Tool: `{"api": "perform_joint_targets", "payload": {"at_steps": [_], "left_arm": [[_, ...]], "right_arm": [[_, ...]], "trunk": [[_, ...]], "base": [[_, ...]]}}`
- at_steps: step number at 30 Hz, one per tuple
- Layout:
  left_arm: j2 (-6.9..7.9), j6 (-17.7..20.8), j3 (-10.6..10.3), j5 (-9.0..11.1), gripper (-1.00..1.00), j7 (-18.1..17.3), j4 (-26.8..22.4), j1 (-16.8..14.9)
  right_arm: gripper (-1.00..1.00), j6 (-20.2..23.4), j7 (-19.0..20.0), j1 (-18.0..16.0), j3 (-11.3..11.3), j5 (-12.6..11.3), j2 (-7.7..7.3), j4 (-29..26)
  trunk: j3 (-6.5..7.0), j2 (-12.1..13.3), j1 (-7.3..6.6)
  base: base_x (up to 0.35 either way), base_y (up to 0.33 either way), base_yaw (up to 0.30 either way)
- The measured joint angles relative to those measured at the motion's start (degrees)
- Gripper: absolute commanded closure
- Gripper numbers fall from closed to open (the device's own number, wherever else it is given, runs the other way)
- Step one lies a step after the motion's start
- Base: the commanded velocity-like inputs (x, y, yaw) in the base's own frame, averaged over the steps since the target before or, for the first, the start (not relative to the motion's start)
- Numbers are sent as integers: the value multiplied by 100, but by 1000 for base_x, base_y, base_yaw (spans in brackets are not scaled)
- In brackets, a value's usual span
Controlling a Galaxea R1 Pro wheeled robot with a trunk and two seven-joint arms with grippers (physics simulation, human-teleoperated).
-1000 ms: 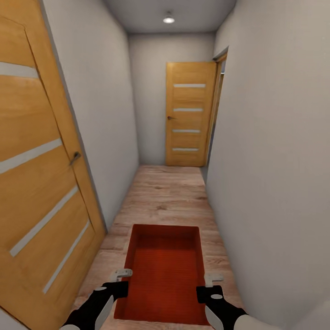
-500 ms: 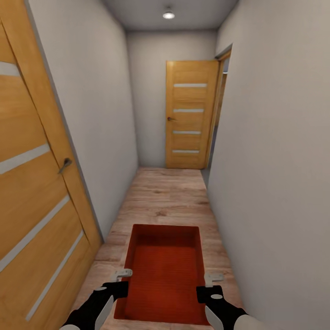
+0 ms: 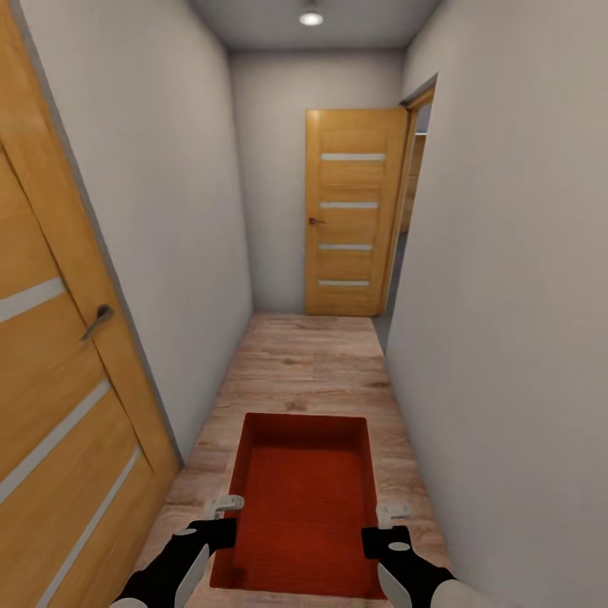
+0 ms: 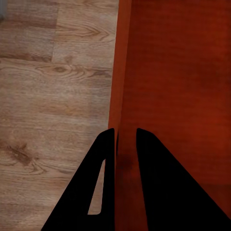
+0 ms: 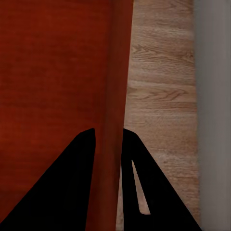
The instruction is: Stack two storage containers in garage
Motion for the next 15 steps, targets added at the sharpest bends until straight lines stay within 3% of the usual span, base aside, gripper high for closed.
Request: {"api": "perform_joint_targets", "payload": {"at_steps": [15], "left_arm": [[0, 0, 0, 0, 100, 0, 0, 0]], "right_arm": [[100, 1, 0, 0, 0, 0, 0, -1]], "trunk": [[0, 0, 0]], "base": [[324, 0, 0]]}}
